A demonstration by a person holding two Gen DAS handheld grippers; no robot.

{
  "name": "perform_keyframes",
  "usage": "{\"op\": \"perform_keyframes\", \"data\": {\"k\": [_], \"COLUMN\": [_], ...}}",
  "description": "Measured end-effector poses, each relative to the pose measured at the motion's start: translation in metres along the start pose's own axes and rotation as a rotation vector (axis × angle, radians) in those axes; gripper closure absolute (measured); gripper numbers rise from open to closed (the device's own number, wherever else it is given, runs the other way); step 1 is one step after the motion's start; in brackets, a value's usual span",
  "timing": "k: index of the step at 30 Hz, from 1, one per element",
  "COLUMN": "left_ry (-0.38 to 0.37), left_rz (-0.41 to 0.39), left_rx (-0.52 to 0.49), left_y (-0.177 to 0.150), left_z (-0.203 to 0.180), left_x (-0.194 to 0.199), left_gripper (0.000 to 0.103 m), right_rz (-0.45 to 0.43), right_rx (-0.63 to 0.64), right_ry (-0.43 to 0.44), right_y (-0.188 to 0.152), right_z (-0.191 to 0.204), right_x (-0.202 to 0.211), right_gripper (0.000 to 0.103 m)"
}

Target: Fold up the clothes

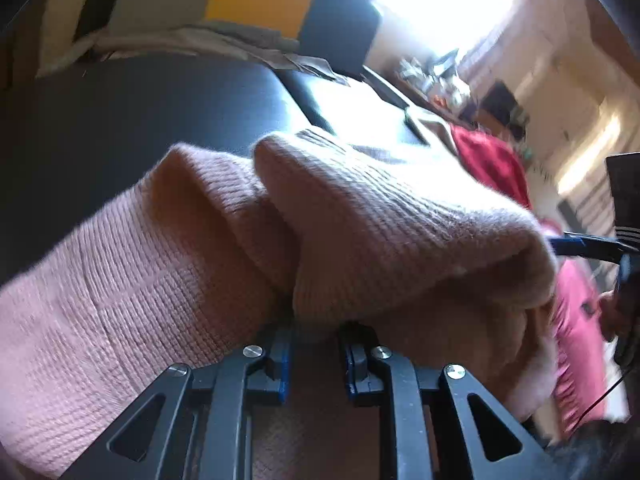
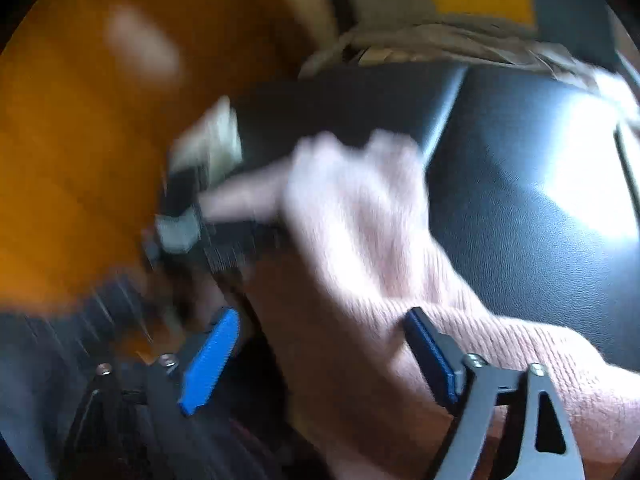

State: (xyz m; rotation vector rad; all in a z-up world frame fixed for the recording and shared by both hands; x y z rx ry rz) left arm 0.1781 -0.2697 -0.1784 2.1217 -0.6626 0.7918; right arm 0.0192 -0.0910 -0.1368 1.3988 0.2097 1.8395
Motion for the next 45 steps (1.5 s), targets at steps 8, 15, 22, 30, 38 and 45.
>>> {"op": "perform_keyframes", "data": {"k": [8, 15, 22, 30, 38, 45], "left_ry": [0.039, 0.035, 0.133, 0.202, 0.284, 0.241], "left_rz": [-0.029, -0.042, -0.111, -0.2, -0.135, -0.162], "left_rx": [-0.036, -0.012, -0.023, 0.077, -0.001, 0.01], "left_y": [-0.005, -0.005, -0.006, 0.074, 0.107, 0.088], "left_z": [-0.005, -0.004, -0.015, -0.011, -0.018, -0.007], "left_x": [0.0, 0.0, -0.002, -0.026, -0.061, -0.06], "left_gripper": [0.084, 0.084, 0.085, 0.085, 0.082, 0.081], "right_rz": [0.001, 0.17, 0.169, -0.072, -0.143, -0.202], "right_rx": [-0.121, -0.175, 0.188, 0.35, -0.026, -0.176], "right_ry": [0.026, 0.107, -0.241, -0.756, -0.874, -0.471], "right_y": [0.066, 0.088, 0.075, 0.138, 0.205, 0.151], "right_z": [-0.067, -0.099, -0.032, -0.045, -0.187, -0.195], "right_x": [-0.046, -0.123, -0.118, -0.044, -0.051, -0.031], "right_gripper": [0.01, 0.012, 0.078, 0.092, 0.099, 0.096]}}
Point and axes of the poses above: each gripper's, at about its wrist camera, not at the fingertips, and x roughly against the way its jaws point, z to its left, y to its top, the point moved 2 cm from there along -x, roughly the way its jaws point, and after that the axes turned 7 degrees about x, right-handed, at the moved point
